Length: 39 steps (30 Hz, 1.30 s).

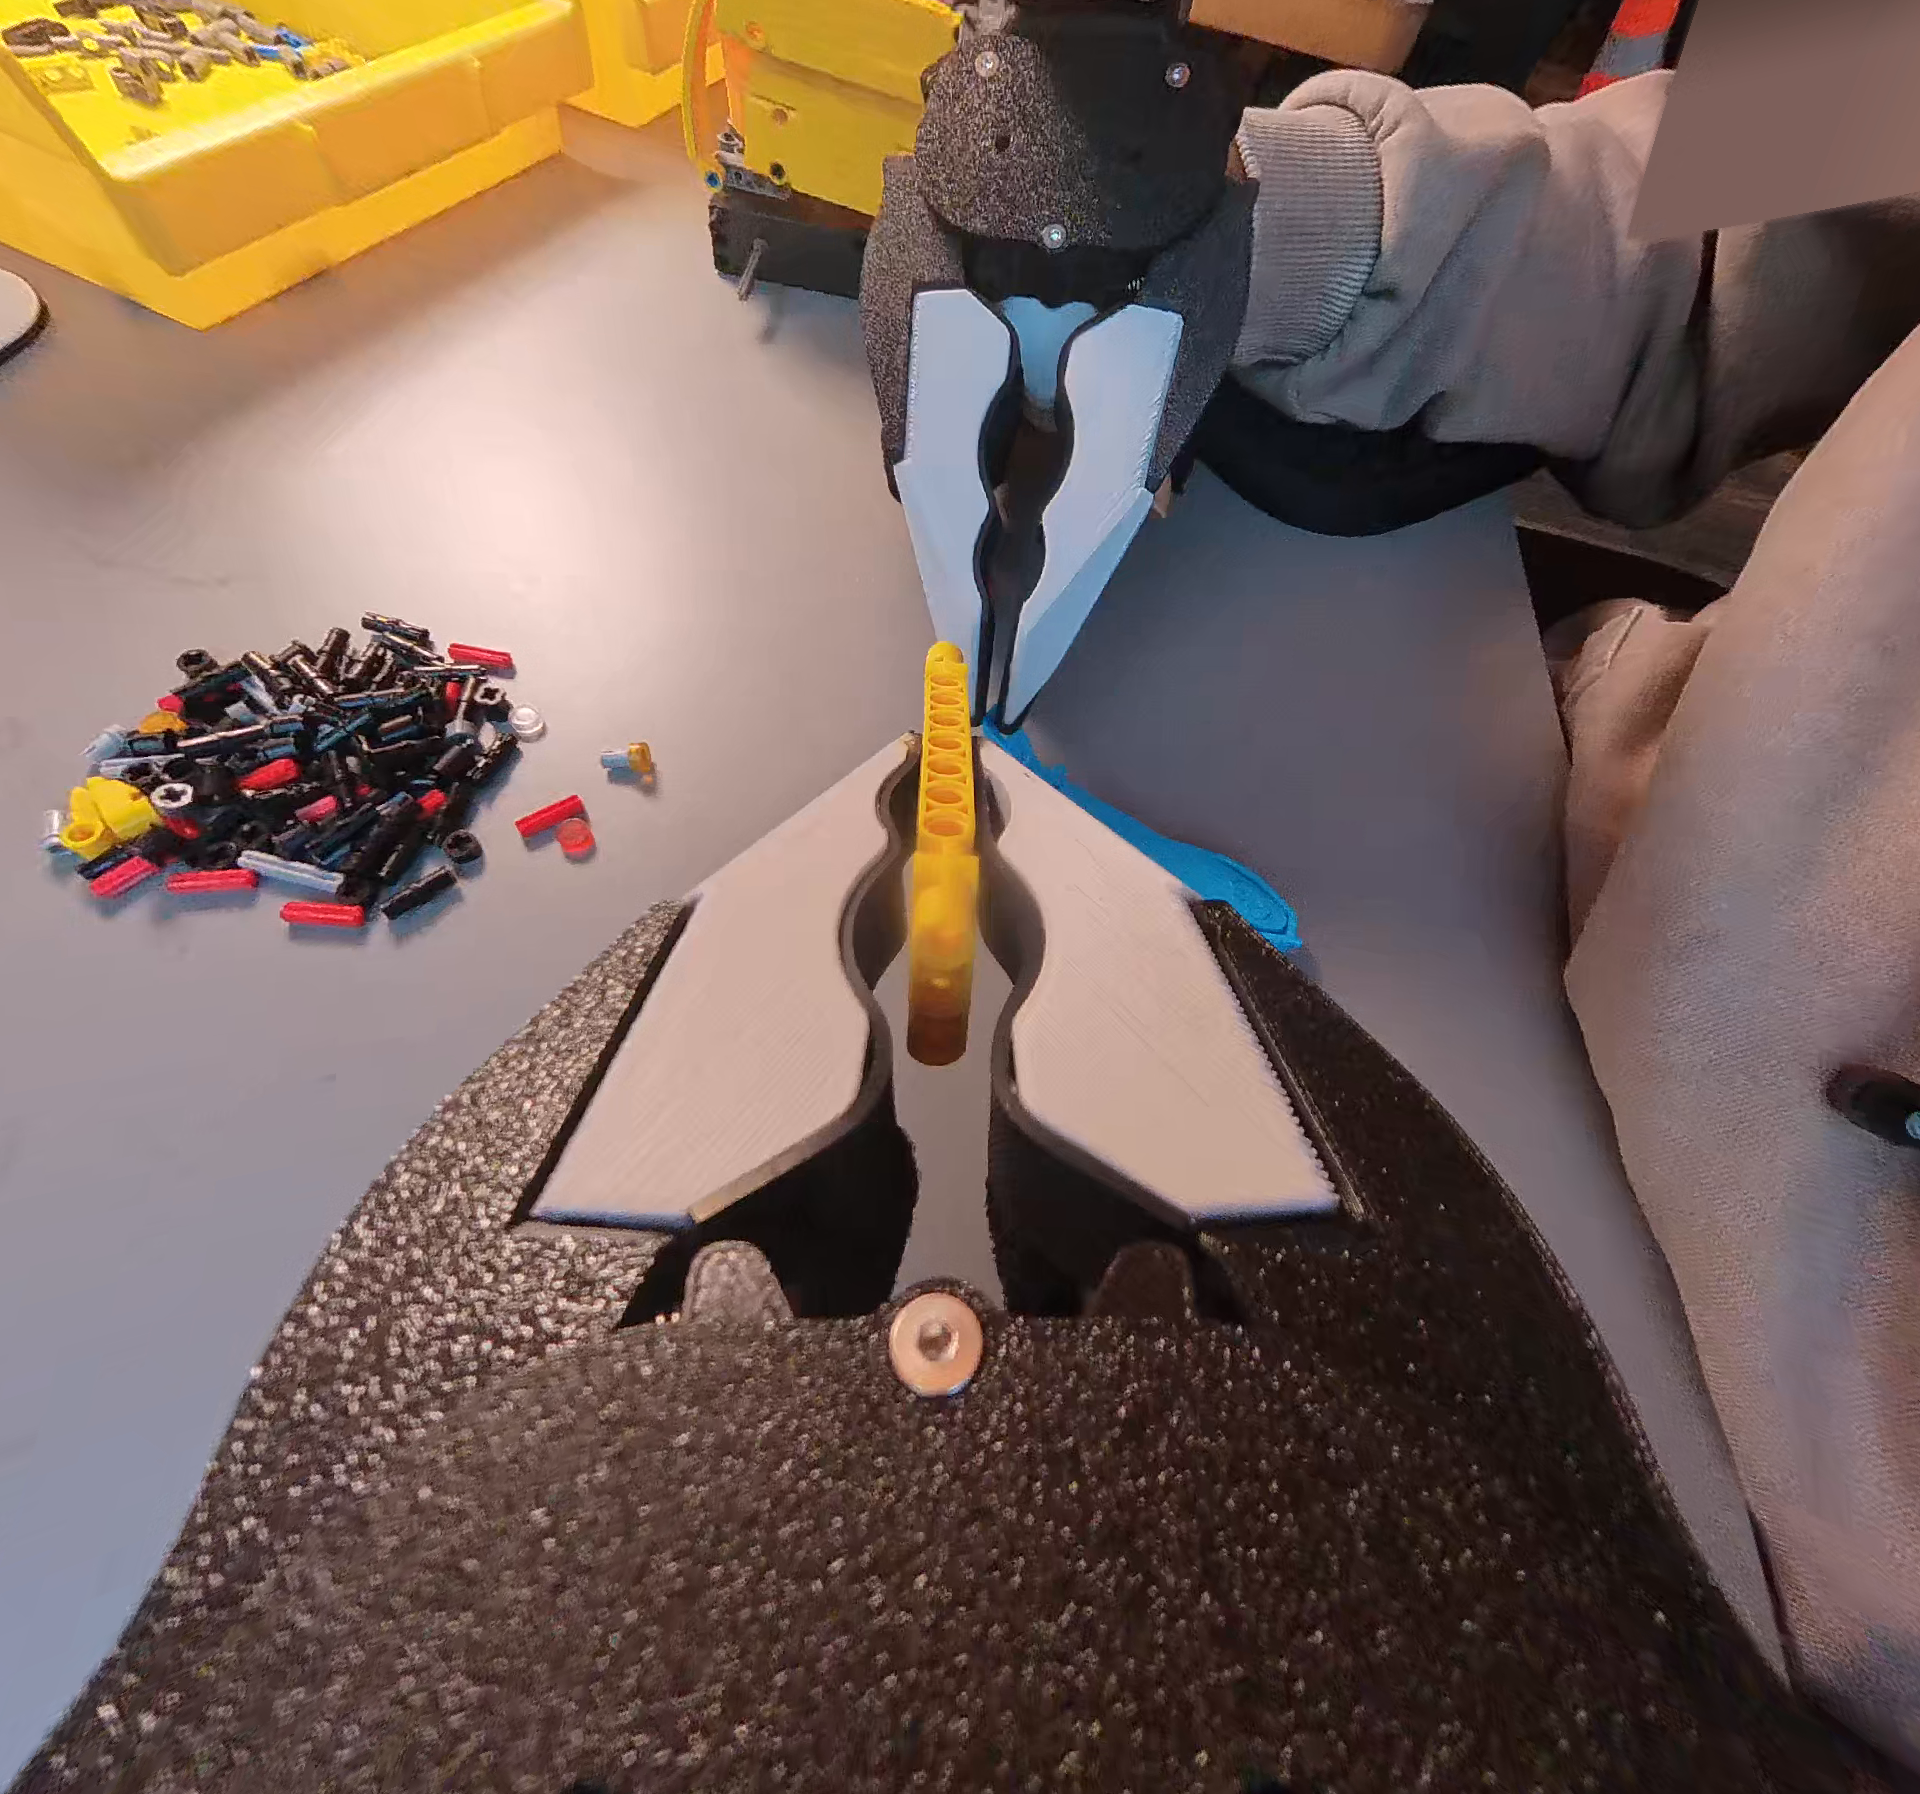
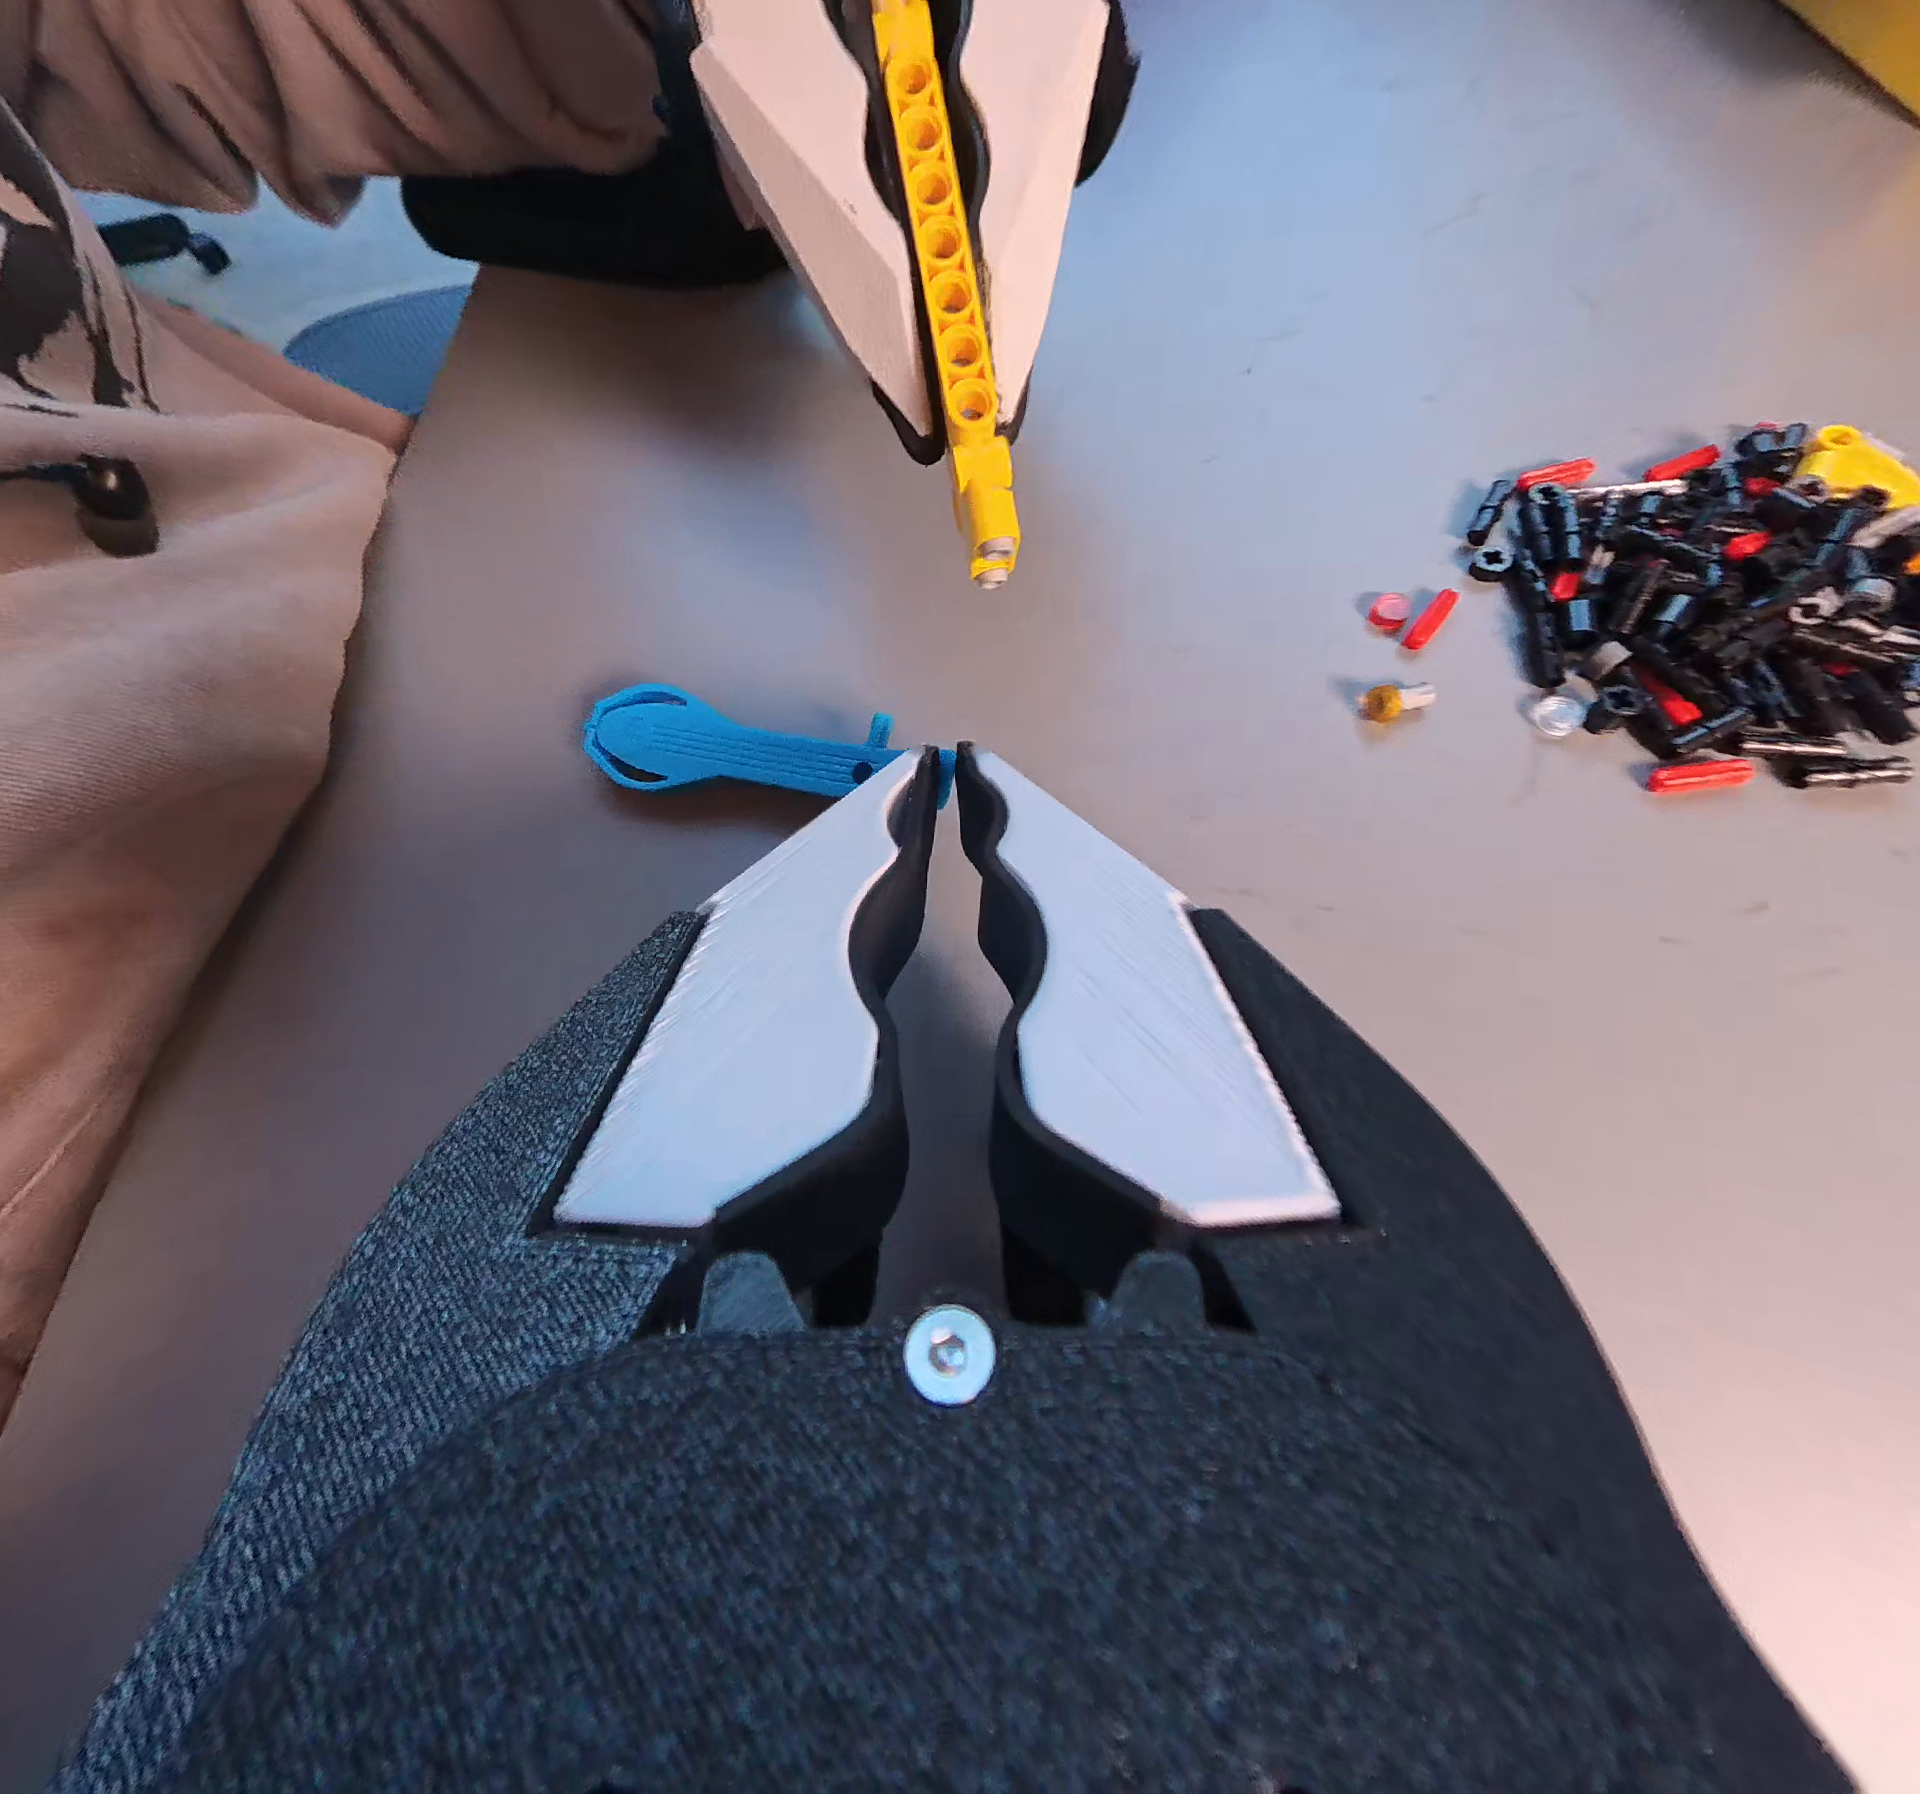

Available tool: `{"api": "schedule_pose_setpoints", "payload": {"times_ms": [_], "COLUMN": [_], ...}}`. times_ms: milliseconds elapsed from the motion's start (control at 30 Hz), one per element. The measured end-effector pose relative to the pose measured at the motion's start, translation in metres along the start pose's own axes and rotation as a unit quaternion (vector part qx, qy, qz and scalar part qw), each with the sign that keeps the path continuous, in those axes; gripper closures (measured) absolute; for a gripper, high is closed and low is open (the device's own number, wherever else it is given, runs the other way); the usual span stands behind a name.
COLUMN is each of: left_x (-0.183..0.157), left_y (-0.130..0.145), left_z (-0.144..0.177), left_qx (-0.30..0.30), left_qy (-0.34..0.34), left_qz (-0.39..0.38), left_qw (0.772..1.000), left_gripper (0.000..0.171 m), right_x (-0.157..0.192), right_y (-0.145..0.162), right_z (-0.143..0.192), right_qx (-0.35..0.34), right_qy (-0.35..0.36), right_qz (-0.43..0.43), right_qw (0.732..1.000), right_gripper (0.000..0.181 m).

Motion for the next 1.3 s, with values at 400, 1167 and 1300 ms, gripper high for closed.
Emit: {"api": "schedule_pose_setpoints", "payload": {"times_ms": [400,1167,1300], "left_x": [0.024,0.027,0.025], "left_y": [0.01,0.015,0.011], "left_z": [0.007,0.02,0.024], "left_qx": [-0.06,-0.101,-0.153], "left_qy": [0.022,0.058,0.105], "left_qz": [0.058,0.114,0.13], "left_qw": [0.996,0.987,0.974], "left_gripper": [0.166,0.165,0.165], "right_x": [-0.021,-0.002,0.002], "right_y": [-0.001,-0.013,-0.008], "right_z": [0.017,0.023,-0.005], "right_qx": [-0.046,0.005,0.075], "right_qy": [0.066,0.054,0.03], "right_qz": [-0.026,0.053,0.093], "right_qw": [0.996,0.997,0.992], "right_gripper": [0.179,0.131,0.119]}}
Point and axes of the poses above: each gripper's, where its closed fingertips meet, z back along the fingers, y out of its underside, x = y × z across the jaws, the point moved 9 cm from there along z, back along the fingers, and after that the axes turned 5 degrees about -z, right-handed, at the moved point
